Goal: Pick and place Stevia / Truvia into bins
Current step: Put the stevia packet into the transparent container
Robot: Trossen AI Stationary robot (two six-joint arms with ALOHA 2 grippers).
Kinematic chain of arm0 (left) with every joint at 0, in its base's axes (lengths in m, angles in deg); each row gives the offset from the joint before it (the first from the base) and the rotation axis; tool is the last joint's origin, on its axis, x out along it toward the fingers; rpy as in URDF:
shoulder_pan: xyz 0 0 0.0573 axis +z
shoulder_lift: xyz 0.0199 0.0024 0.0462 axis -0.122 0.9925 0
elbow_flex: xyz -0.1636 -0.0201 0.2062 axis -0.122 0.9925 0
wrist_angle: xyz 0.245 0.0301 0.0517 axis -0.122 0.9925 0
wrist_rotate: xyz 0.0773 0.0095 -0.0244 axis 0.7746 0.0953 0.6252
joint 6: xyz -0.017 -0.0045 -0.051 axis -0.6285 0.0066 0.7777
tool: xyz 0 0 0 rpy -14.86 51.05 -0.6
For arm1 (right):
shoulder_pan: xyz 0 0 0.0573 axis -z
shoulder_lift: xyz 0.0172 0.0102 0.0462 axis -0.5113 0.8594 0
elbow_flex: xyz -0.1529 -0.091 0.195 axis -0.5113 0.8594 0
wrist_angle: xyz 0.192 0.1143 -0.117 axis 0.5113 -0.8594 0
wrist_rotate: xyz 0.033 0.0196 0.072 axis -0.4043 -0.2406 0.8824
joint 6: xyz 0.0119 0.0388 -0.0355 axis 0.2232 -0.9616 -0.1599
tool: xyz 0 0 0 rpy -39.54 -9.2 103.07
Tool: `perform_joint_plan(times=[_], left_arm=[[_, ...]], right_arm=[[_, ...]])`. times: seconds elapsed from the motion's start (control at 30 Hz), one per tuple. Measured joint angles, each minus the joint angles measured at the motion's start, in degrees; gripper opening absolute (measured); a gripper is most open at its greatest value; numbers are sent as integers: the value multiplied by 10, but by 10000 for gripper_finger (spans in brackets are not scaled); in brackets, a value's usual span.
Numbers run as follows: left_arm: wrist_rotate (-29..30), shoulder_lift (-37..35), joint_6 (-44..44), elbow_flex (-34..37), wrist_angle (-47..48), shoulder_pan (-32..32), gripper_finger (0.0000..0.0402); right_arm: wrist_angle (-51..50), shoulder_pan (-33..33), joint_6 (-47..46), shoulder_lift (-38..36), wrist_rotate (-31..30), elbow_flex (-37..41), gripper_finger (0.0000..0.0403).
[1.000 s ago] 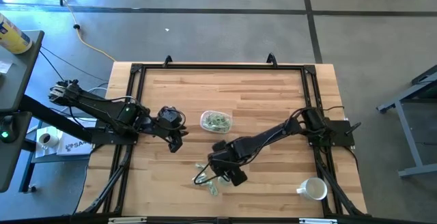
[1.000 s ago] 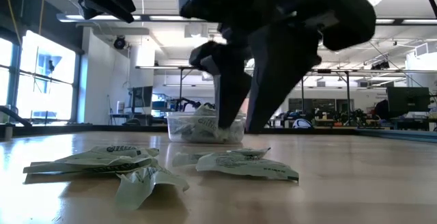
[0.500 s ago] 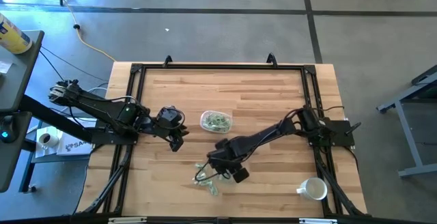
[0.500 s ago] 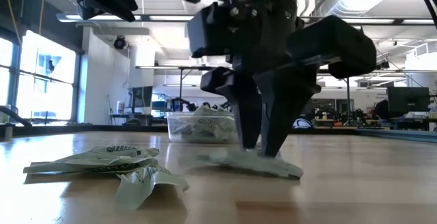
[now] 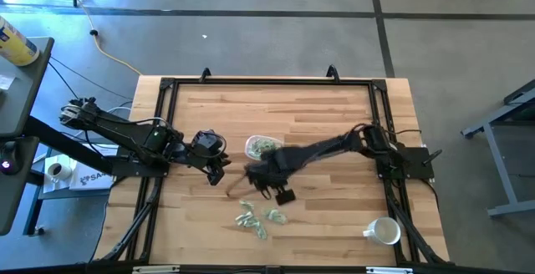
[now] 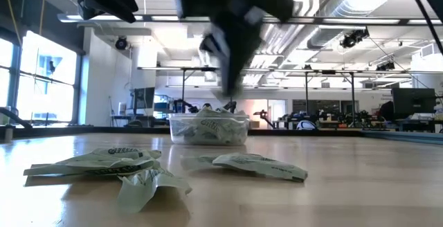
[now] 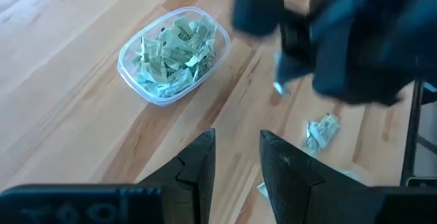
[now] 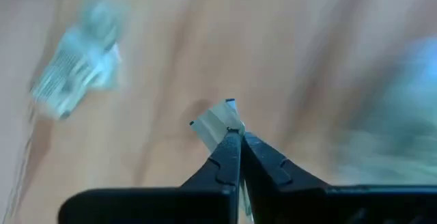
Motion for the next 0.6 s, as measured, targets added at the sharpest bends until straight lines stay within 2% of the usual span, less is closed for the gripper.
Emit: perform_joint_plan(times=[0.13,0.27,0.43,0.6], left_arm=[[5,-16,-8,-10,48,0,147],[46,-43,-12,-35,120,0,147],[88,-85,-39,-47,169,0,147],[90,-106,-35,-47,195,0,147]], right_arm=[[-6,44,-30,-3,-58,-99,6],[8,96,-52,-4,-95,-112,2],[34,156,-67,20,-73,-110,6],[50,173,-66,52,-6,-110,7]])
